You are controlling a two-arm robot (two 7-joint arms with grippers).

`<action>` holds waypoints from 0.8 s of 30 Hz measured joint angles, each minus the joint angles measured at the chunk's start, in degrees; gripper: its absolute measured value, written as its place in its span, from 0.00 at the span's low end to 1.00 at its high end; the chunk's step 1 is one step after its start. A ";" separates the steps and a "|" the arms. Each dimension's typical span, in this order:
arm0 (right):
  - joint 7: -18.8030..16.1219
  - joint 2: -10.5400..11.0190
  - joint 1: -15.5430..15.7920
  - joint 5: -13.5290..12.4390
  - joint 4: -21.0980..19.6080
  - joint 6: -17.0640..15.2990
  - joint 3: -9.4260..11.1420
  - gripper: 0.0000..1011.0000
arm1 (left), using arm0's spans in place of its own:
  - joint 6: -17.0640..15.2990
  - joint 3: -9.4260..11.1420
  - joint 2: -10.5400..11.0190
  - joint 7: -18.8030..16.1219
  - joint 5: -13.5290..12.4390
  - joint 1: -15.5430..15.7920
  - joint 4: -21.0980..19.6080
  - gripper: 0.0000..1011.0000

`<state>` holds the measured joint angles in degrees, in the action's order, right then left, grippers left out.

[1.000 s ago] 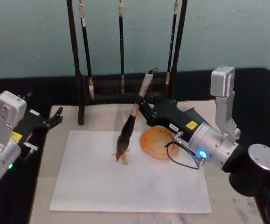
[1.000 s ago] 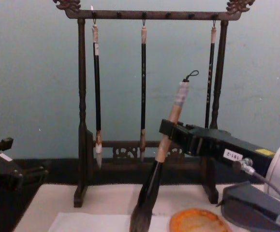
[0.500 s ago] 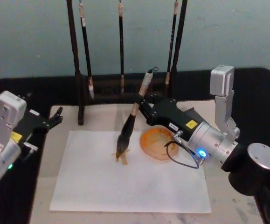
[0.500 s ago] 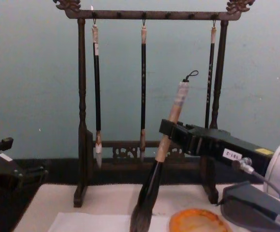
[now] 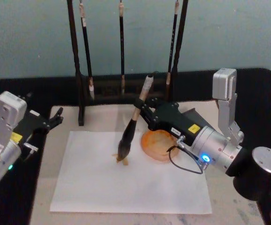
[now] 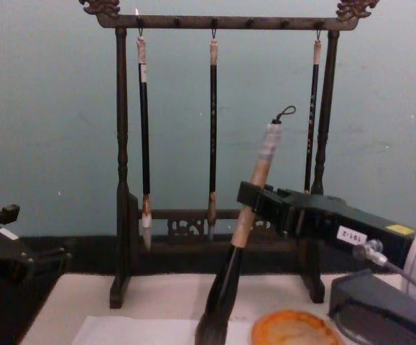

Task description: Pick up the brush from the inkstone, write on the paper, then place the brush back to its original position.

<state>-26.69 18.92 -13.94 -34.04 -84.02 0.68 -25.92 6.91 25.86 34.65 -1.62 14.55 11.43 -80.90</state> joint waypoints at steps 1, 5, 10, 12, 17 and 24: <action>0.00 0.10 0.11 0.00 -0.15 -0.06 0.00 0.15 | 0.00 0.00 0.00 0.00 0.00 0.00 0.00 1.00; 0.01 0.59 0.72 -0.01 -1.01 -0.46 -0.05 0.15 | 0.00 0.00 0.00 0.00 0.00 0.00 0.00 1.00; 0.16 1.01 1.31 -0.01 -1.86 -0.81 -0.15 0.15 | 0.00 0.00 0.00 0.00 0.00 0.00 0.00 1.00; 0.25 1.23 1.61 -0.02 -2.30 -0.92 -0.15 0.15 | 0.00 0.00 0.00 0.00 0.00 0.00 0.00 1.00; 0.38 1.59 2.12 -0.14 -3.15 -1.12 -0.10 0.15 | 0.00 0.00 0.00 0.00 0.00 0.00 0.00 1.00; 0.58 2.05 2.75 -0.22 -4.37 -1.26 -0.06 0.15 | 0.00 0.00 0.00 0.00 0.00 0.00 0.00 1.00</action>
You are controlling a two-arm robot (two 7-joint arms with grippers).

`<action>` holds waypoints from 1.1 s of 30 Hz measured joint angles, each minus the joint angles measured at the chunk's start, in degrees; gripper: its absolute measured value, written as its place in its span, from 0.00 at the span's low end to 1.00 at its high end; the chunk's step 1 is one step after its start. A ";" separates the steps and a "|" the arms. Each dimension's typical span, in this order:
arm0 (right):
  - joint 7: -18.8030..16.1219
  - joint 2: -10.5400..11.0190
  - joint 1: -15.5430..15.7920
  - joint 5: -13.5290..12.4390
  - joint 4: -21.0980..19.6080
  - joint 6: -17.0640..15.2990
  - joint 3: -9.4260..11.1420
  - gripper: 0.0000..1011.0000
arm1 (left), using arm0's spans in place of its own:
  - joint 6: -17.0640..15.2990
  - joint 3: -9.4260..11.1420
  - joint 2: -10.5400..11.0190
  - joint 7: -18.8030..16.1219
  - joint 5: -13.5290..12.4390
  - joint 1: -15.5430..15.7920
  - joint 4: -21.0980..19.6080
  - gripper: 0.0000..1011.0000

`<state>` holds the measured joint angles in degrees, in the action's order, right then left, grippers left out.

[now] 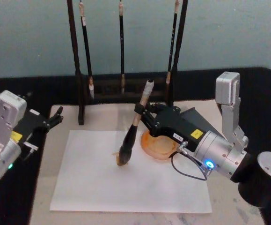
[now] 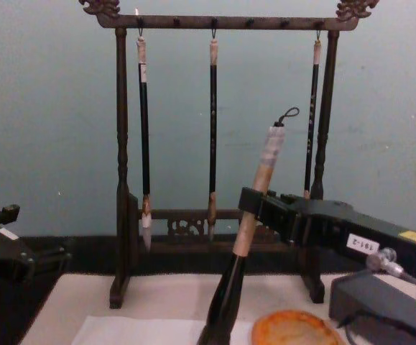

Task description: Pick up the brush from the inkstone, write on the paper, then place the brush back to its original position.

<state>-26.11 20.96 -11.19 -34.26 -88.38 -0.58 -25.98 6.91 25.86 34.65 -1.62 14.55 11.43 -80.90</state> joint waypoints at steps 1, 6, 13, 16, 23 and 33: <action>0.01 0.05 0.06 -0.02 -0.12 -0.01 0.01 0.15 | 0.00 0.00 0.00 0.00 0.00 0.00 0.00 1.00; 0.02 0.42 0.55 -0.21 -1.12 -0.07 0.02 0.15 | 0.00 0.00 0.00 0.00 0.00 0.00 0.00 1.00; 0.25 0.48 0.82 -0.74 -2.01 0.55 0.65 0.15 | 0.00 0.00 0.00 0.00 0.00 0.00 0.00 1.00; 0.47 0.39 0.76 -0.95 -2.11 1.18 1.23 0.15 | 0.00 0.00 0.00 0.00 0.00 0.00 0.00 1.00; 1.59 -0.07 0.28 -1.50 -1.85 2.70 3.22 0.15 | 0.00 0.00 0.00 0.00 0.00 0.00 0.00 1.00; 3.64 -0.98 0.65 -7.32 0.22 2.38 8.87 0.15 | 0.00 0.00 0.00 0.00 0.00 0.00 0.00 1.00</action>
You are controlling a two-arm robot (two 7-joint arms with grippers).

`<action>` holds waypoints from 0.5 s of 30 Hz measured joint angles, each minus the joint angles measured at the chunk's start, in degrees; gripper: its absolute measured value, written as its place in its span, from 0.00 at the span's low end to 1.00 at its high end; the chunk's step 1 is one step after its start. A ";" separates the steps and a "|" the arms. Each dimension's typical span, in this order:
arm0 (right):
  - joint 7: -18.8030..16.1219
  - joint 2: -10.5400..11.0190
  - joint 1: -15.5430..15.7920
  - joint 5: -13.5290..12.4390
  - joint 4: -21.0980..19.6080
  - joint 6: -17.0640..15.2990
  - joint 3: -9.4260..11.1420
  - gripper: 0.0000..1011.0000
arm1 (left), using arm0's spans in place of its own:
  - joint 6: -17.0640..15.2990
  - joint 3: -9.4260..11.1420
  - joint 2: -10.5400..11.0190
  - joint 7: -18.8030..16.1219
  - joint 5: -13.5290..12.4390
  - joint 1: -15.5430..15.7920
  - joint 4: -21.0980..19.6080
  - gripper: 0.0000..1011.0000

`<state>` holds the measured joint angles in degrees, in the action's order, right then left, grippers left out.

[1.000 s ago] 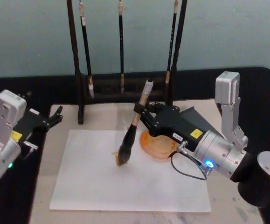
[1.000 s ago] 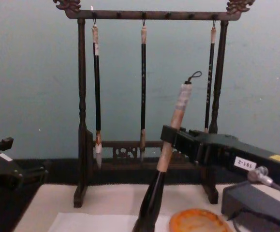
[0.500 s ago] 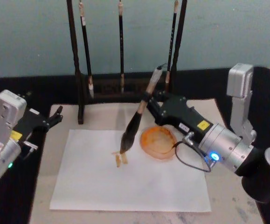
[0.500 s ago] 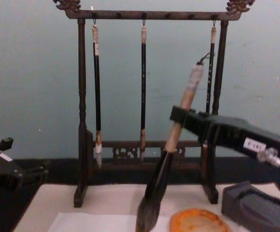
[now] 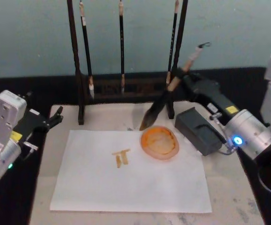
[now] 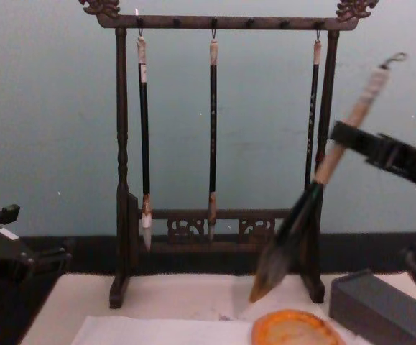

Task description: Pick up the brush from the inkstone, write on the paper, then place the brush back to its original position.

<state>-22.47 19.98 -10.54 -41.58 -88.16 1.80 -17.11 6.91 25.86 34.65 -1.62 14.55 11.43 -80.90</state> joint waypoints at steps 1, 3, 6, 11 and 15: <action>0.14 -0.08 0.11 -0.75 0.16 -0.25 0.49 0.15 | 0.00 0.00 0.00 0.00 0.00 0.00 0.00 1.00; 0.41 -0.15 0.35 -2.45 0.51 -0.77 1.63 0.15 | 0.00 0.00 0.00 0.00 0.00 0.00 0.00 1.00; 1.14 -0.34 0.90 -6.72 1.28 -2.29 3.81 0.15 | 0.00 0.00 0.00 0.00 0.00 0.01 0.00 1.00; 1.95 -0.65 1.43 -12.27 2.19 -4.66 6.12 0.15 | 0.00 0.00 0.00 0.00 0.00 0.00 0.00 1.00; 2.78 -1.00 1.70 -16.62 3.10 -6.92 7.54 0.15 | 0.00 0.00 0.00 0.00 0.00 0.00 0.00 1.00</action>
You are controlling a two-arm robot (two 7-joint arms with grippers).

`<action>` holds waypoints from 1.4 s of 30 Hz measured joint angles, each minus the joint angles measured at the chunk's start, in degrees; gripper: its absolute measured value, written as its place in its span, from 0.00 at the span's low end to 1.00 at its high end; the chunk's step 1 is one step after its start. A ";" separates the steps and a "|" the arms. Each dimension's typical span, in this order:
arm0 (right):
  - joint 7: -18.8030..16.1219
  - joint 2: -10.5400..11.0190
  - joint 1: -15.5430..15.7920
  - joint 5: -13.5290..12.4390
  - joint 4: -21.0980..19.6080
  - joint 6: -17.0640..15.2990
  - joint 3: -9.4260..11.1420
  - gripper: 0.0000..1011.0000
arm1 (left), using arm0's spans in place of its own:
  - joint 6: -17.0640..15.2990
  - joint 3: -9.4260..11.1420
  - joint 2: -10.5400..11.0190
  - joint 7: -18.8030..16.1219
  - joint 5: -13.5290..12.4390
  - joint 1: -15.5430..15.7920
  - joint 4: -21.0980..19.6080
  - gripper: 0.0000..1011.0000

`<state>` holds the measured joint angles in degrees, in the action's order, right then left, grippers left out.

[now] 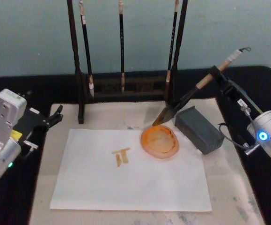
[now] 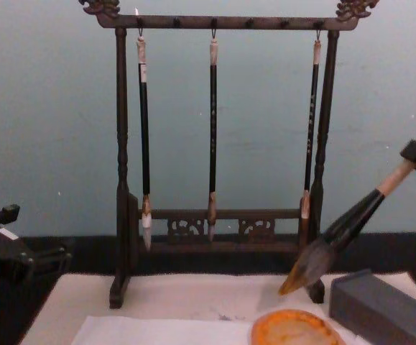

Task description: Pick up the brush from the inkstone, write on the paper, then place the brush back to its original position.

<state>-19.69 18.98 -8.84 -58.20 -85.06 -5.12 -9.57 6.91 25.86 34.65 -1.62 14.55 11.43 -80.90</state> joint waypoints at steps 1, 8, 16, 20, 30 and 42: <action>0.26 -0.11 0.04 -1.28 0.41 -0.72 0.36 0.15 | 0.00 0.00 0.00 0.00 0.00 0.00 0.00 1.00; 1.46 -0.42 -0.14 -6.70 2.55 -4.06 1.20 0.15 | 0.00 0.00 0.00 0.00 0.00 0.00 0.00 1.00; 2.04 -0.42 -1.36 -11.06 5.61 -7.07 1.25 0.15 | 0.00 0.00 0.00 0.00 0.00 0.00 0.00 1.00; 2.33 -0.31 -1.97 -12.56 7.11 -7.87 1.11 0.15 | 0.00 0.00 0.00 0.00 0.00 0.00 0.00 1.00; 2.85 0.15 -2.85 -15.55 9.54 -8.95 0.36 0.15 | 0.00 0.00 0.00 0.00 0.00 0.00 0.00 1.00; 3.51 0.72 -3.56 -17.52 11.12 -8.90 -0.80 0.15 | 0.00 0.00 0.00 0.00 0.00 0.00 0.00 1.00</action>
<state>-16.18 19.71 -12.40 -75.71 -73.95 -14.02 -10.38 6.91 25.86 34.64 -1.62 14.55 11.44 -80.90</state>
